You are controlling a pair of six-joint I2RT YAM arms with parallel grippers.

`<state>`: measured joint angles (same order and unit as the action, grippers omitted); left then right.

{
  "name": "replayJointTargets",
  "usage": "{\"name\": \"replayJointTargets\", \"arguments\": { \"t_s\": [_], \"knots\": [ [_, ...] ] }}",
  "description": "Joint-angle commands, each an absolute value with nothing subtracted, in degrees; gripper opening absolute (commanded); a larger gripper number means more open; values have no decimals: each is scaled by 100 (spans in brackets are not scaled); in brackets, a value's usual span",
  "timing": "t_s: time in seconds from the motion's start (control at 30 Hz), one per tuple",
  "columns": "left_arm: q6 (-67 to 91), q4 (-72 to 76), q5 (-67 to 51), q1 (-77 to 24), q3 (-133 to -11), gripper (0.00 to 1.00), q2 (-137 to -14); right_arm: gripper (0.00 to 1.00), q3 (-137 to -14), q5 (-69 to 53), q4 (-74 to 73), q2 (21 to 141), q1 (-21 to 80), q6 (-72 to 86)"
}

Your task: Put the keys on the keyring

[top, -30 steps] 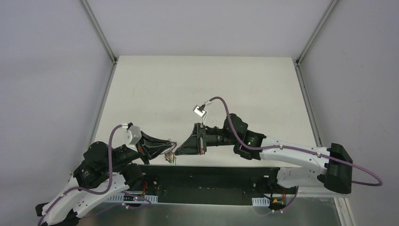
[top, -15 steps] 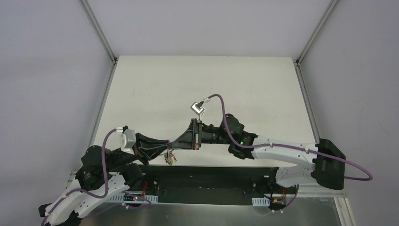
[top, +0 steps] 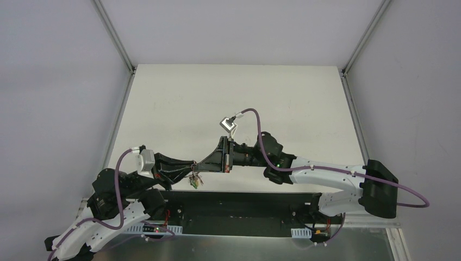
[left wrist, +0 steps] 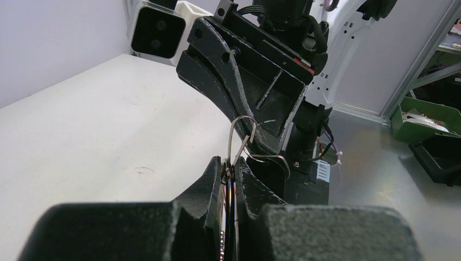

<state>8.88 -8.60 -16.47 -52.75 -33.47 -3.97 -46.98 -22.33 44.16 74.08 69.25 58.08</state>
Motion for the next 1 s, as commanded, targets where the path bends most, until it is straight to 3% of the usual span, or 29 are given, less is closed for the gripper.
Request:
{"name": "replayJointTargets", "arguments": {
  "t_s": [0.0, 0.97],
  "knots": [
    [827, -482, -1959, -5199, -3335, 0, -347, 0, -4747, -2053, 5008, 7275, 6936, 5813],
    [935, -387, -2198, -5058, -3285, 0, -424, 0, -4914, -2040, 5160, 7002, 6938, 5682]
  ]
}}
